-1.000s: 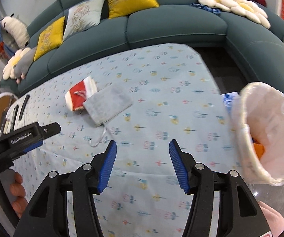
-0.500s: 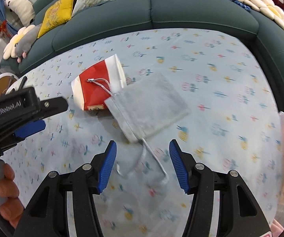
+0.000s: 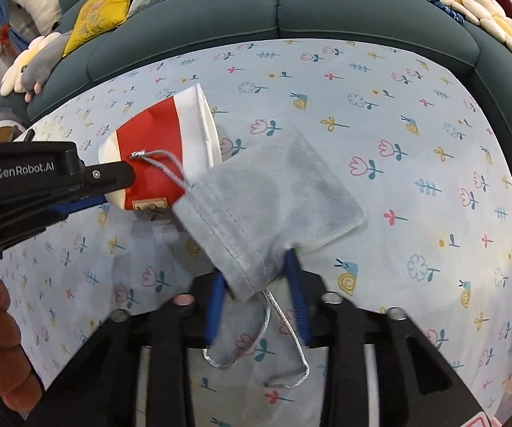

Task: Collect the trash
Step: 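Grasp the red-white cup with the left tool while the right tool grasps the grey pouch, then carry cup and grey pouch over the white bin and open both tools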

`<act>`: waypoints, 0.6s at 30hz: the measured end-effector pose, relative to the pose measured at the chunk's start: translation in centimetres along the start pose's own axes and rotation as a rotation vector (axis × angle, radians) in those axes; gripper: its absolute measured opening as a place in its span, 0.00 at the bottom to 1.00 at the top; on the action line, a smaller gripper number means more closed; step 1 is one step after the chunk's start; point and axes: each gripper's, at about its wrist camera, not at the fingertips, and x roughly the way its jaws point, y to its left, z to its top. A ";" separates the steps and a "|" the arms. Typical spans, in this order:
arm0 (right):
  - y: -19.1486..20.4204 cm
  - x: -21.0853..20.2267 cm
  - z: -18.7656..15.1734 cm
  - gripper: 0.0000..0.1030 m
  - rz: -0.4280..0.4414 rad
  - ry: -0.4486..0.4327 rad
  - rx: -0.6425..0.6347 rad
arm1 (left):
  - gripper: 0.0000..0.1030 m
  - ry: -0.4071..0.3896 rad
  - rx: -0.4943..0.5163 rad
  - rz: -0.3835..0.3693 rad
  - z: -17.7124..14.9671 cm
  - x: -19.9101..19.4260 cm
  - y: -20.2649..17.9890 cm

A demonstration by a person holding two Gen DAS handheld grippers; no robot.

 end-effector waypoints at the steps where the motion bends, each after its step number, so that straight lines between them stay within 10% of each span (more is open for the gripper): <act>1: -0.3 -0.1 -0.1 0.15 0.008 0.002 0.011 | 0.18 -0.001 0.000 0.004 -0.2 -0.1 -0.1; 18: -5.1 -8.1 -2.3 0.11 0.025 -0.103 0.121 | 0.17 -0.059 0.055 0.004 -4.5 -6.2 -4.5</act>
